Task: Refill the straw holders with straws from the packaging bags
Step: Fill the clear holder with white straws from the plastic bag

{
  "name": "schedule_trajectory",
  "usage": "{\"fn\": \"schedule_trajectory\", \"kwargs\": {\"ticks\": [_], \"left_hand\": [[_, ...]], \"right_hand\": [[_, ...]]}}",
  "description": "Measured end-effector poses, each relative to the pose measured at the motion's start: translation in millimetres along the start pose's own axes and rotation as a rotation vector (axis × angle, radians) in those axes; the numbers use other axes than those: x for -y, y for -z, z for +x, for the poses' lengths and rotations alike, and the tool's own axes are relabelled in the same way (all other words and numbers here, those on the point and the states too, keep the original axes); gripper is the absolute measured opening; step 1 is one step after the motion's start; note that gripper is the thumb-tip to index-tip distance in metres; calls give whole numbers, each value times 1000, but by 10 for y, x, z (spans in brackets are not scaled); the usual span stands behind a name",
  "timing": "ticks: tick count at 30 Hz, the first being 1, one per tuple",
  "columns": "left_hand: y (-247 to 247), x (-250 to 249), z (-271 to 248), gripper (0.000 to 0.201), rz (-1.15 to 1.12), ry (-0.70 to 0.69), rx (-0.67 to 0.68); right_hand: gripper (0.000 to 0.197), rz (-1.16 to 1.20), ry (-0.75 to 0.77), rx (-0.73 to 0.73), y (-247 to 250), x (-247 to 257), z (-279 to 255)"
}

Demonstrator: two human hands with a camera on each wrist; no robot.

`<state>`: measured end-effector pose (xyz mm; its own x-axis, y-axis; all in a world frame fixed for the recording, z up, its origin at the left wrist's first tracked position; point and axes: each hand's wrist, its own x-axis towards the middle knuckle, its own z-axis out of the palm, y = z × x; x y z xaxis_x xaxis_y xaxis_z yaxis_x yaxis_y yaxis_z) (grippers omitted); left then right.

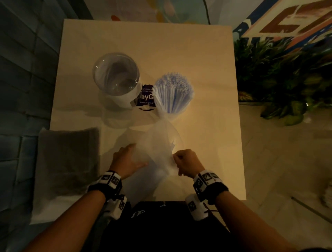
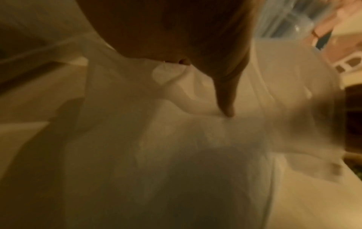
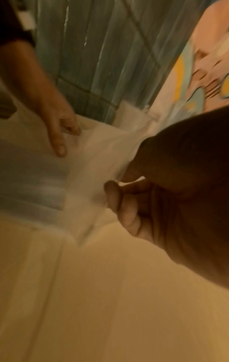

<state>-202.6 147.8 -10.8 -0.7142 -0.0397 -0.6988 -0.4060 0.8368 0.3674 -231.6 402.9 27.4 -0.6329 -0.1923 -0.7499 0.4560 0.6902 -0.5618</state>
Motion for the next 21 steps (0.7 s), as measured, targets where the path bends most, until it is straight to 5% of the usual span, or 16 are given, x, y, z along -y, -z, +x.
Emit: {"fn": "schedule_trajectory", "kwargs": {"ticks": [4, 6, 13, 21], "left_hand": [[-129, -21, 4, 31, -267, -58, 18], [-92, -71, -81, 18, -469, -101, 52], [-62, -139, -258, 19, -659, -227, 128], [12, -197, -267, 23, -748, -241, 153]], "right_hand": [[25, 37, -134, -57, -246, 45, 165], [24, 77, -163, -70, -305, 95, 224], [18, 125, -30, 0, -371, 171, 295], [21, 465, -29, -58, -329, 141, 239]]}}
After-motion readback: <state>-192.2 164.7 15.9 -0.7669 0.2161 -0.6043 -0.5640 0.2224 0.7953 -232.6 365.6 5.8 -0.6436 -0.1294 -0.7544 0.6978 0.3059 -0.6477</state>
